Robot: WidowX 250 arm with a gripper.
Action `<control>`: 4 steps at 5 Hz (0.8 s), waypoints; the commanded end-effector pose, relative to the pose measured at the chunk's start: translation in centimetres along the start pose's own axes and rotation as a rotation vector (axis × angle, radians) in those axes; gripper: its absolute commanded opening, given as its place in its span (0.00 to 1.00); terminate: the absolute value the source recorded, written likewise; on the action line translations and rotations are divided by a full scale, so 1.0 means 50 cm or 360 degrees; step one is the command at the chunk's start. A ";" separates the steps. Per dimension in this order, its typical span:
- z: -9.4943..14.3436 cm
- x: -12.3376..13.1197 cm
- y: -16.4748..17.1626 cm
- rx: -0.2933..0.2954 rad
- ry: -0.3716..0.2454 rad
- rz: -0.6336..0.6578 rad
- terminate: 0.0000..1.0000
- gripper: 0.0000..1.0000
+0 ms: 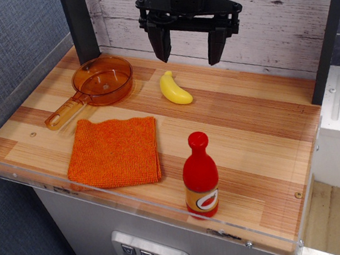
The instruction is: Move the orange pan to the other side of the banana.
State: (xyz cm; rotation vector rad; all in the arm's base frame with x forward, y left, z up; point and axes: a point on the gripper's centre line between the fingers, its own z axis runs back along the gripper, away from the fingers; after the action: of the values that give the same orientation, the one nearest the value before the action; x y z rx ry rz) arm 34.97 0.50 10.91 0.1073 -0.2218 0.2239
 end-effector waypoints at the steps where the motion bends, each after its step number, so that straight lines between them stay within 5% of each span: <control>1: 0.000 0.000 0.000 0.0000 0.0000 0.0000 0.00 1.00; 4: -0.034 -0.020 0.151 0.0007 0.0210 -0.0187 0.00 1.00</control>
State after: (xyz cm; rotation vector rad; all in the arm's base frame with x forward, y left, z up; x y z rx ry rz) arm 32.40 7.64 8.64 0.1013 -0.0522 0.1095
